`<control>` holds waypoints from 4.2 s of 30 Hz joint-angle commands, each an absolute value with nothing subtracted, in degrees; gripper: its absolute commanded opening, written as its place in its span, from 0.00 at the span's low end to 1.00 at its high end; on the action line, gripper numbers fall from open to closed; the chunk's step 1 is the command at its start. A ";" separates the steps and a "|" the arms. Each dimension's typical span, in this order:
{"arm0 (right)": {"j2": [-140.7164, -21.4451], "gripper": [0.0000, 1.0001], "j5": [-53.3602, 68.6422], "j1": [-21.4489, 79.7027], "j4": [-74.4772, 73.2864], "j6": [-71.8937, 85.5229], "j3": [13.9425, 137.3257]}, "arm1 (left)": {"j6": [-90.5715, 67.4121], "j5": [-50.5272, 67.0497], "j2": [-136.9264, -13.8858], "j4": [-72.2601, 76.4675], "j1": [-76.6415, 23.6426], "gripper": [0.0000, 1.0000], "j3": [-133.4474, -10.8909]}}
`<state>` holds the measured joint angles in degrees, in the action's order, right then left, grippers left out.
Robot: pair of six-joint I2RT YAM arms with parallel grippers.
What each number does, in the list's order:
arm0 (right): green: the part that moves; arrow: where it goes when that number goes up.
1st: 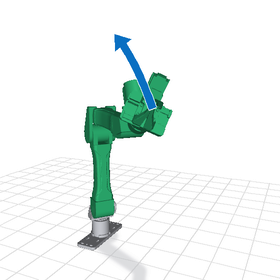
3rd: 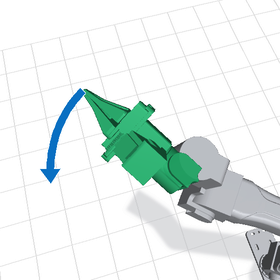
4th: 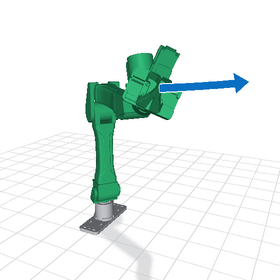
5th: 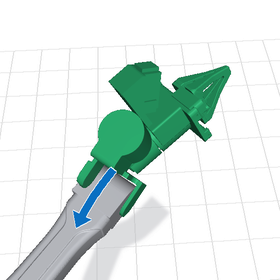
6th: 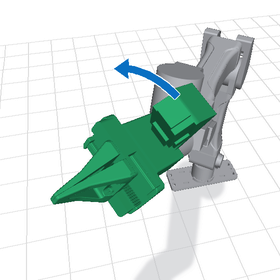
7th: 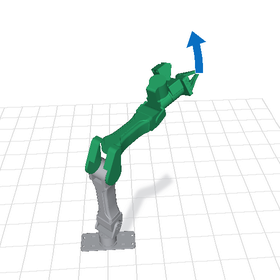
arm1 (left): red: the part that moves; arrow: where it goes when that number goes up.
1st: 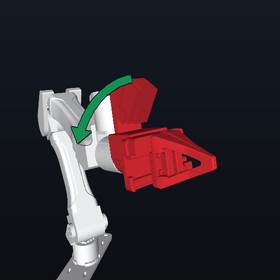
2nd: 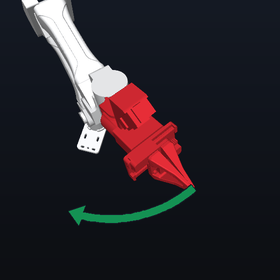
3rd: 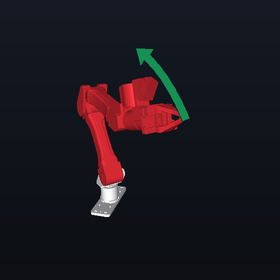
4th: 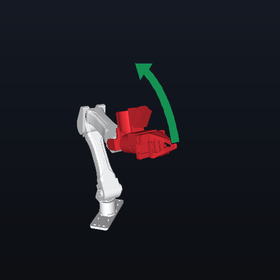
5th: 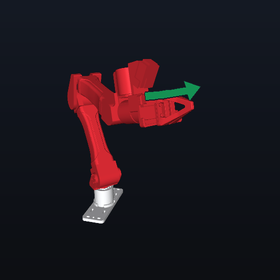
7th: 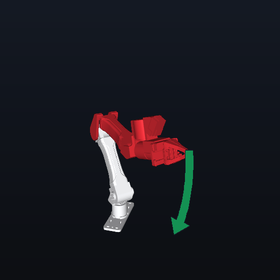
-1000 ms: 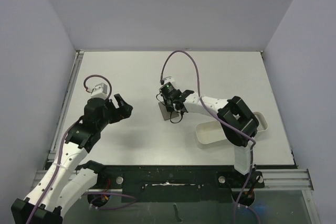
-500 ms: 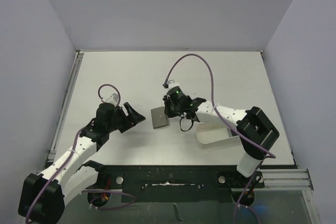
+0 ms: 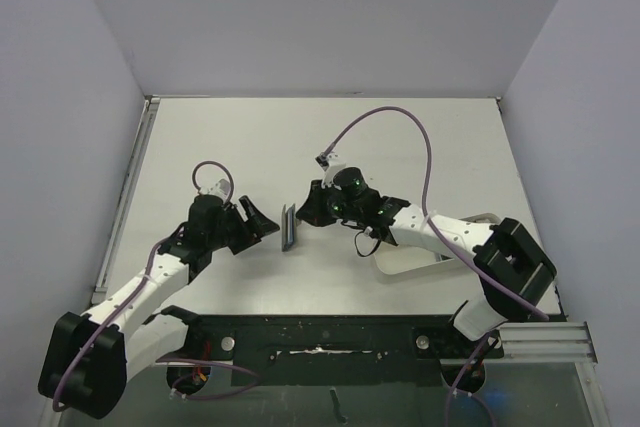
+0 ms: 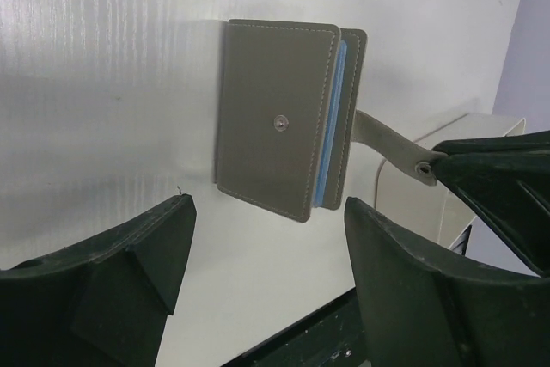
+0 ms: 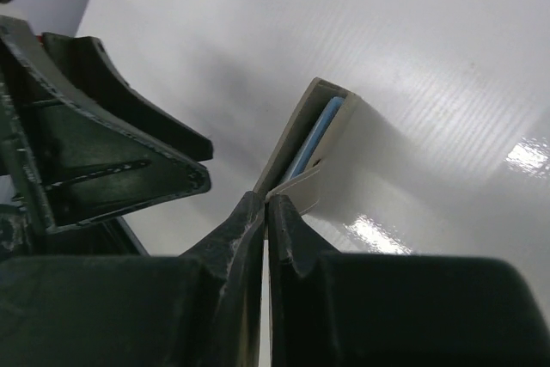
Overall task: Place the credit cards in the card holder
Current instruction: Open the card holder at the center of the board.
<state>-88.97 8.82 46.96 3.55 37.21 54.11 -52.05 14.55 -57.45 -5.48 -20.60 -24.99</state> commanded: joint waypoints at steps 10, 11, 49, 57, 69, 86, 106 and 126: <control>-85.35 0.00 13.74 47.11 14.09 42.89 50.90 | -51.32 15.73 -59.83 -1.66 -20.07 0.70 -25.48; -85.21 0.00 13.79 47.11 14.07 42.96 50.89 | -51.06 15.81 -60.00 -1.67 -20.06 0.70 -25.56; -80.12 0.00 7.87 41.59 5.79 41.95 42.99 | -50.59 17.80 -65.44 3.36 -19.07 0.60 -24.40; -77.13 0.00 9.32 38.21 5.27 41.06 40.35 | -50.69 20.59 -68.85 7.99 -19.07 0.59 -24.44; -79.19 0.00 17.78 40.05 12.43 43.42 43.90 | -53.27 24.51 -65.56 10.76 -19.07 0.66 -24.09; -83.15 0.00 19.59 40.79 16.04 47.11 44.30 | -51.72 22.41 -66.79 11.50 -18.37 0.70 -20.94; -83.77 0.00 14.89 39.60 10.88 44.41 42.21 | -50.88 23.38 -70.86 11.70 -18.13 0.08 -22.90; -84.72 0.48 -0.78 51.36 -10.88 40.56 59.21 | -45.61 23.57 -63.48 -6.50 -19.66 0.00 -29.76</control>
<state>-83.90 3.16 48.64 -10.11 41.12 54.68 -47.99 23.18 -63.96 -3.79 -19.22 -26.48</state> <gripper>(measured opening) 0.467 0.029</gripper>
